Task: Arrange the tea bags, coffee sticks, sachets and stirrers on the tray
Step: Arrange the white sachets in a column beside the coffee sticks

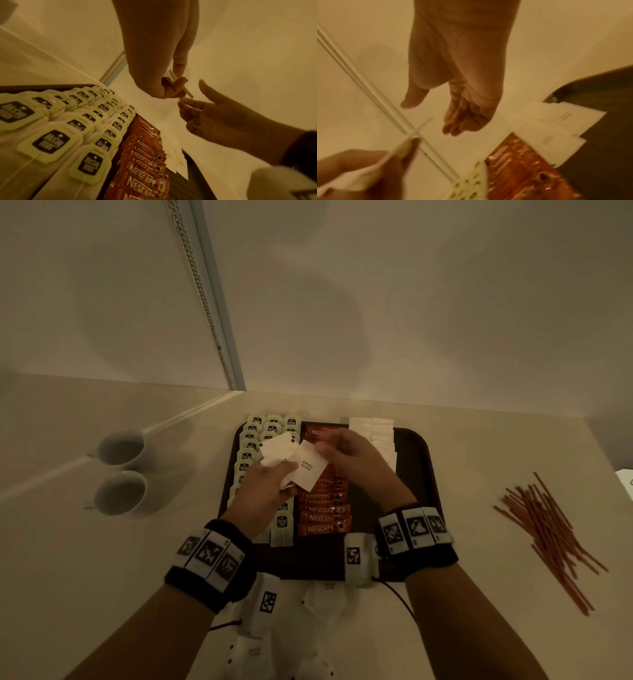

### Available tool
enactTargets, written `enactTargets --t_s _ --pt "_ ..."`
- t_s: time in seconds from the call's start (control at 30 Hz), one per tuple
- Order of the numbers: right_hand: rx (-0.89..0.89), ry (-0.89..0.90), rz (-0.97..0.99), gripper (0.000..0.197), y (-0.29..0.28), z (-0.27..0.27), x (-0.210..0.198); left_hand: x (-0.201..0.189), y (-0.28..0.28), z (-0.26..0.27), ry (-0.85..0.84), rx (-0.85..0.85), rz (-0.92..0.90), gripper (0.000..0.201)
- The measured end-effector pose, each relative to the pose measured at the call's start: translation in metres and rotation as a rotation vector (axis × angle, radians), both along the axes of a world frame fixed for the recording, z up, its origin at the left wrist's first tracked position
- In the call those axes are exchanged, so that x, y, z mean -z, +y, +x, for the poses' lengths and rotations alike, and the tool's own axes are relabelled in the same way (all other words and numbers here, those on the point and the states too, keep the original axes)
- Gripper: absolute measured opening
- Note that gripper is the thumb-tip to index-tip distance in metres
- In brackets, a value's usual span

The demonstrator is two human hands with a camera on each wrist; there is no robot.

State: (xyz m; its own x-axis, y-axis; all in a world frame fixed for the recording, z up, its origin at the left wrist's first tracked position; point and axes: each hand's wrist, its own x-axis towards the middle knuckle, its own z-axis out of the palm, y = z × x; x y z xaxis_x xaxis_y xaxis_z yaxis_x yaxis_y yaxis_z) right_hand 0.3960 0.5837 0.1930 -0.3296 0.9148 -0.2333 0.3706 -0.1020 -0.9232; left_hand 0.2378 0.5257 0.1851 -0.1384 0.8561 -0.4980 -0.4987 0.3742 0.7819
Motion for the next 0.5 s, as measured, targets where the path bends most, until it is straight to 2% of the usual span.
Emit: enactTargets --t_s 0.07,0.1,0.23,0.33,0.5 --pt "-0.085 -0.074 0.056 0.03 -0.003 -0.01 -0.005 -0.001 -0.002 0.001 0.018 0.012 0.025 0.024" --pt "-0.068 -0.077 0.069 0.027 -0.003 -0.013 -0.005 -0.001 -0.003 0.001 0.021 0.008 0.038 0.024" --pt "0.163 0.084 0.003 0.01 -0.004 -0.015 -0.003 -0.002 -0.004 -0.003 0.032 -0.021 0.058 0.02" --pt "0.268 0.216 -0.078 0.002 -0.007 -0.014 -0.002 -0.003 -0.005 -0.002 0.03 -0.012 0.096 0.023" --pt "0.269 0.289 -0.13 0.022 -0.022 -0.011 0.003 -0.003 -0.006 0.0 0.045 -0.015 0.099 0.026"
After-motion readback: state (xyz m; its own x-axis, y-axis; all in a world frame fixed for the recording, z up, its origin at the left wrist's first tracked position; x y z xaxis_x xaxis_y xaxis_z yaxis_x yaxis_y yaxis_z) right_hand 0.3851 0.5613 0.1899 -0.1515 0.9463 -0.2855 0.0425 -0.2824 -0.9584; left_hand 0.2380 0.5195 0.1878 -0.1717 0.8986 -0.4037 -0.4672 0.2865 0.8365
